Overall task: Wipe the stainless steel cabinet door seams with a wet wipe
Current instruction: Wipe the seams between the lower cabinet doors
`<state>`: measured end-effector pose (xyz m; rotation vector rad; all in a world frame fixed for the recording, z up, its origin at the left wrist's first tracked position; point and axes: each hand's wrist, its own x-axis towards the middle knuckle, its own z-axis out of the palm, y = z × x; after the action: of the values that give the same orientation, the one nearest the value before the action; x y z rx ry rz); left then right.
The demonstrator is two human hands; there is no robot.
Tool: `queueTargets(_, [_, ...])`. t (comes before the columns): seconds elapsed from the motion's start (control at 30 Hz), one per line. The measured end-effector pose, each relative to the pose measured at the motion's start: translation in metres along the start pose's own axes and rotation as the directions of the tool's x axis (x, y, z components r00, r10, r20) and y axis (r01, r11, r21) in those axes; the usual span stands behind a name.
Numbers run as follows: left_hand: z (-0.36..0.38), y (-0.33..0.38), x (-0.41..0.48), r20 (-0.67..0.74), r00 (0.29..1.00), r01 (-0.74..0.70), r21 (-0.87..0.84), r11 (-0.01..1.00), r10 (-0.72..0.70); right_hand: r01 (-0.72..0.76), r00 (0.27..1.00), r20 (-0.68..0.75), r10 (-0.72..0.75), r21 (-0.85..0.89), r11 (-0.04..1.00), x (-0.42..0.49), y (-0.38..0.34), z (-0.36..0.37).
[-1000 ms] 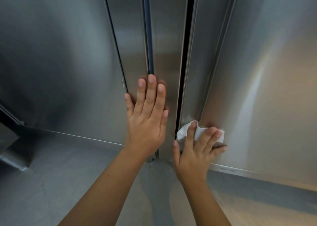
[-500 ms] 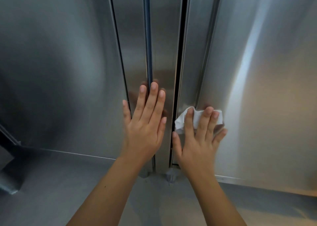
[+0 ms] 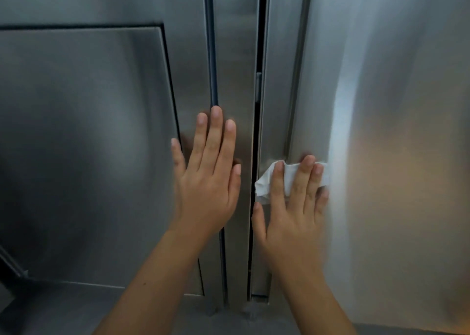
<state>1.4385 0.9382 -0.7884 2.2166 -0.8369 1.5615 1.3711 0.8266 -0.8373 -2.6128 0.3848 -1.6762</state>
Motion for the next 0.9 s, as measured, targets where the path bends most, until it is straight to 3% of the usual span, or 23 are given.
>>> queueTargets(0.43, [-0.035,-0.013,0.123,-0.102,0.987,-0.124,0.008,0.992,0.124,0.072,0.994,-0.082,-0.071,-0.001,0.997,0.120,-0.011,-0.052])
queueTargets(0.9, [-0.069,-0.030,0.222,-0.160,0.975,-0.158,-0.013,0.987,0.154,0.056,0.998,-0.034,-0.057,-0.019,0.998,0.231,-0.035,-0.106])
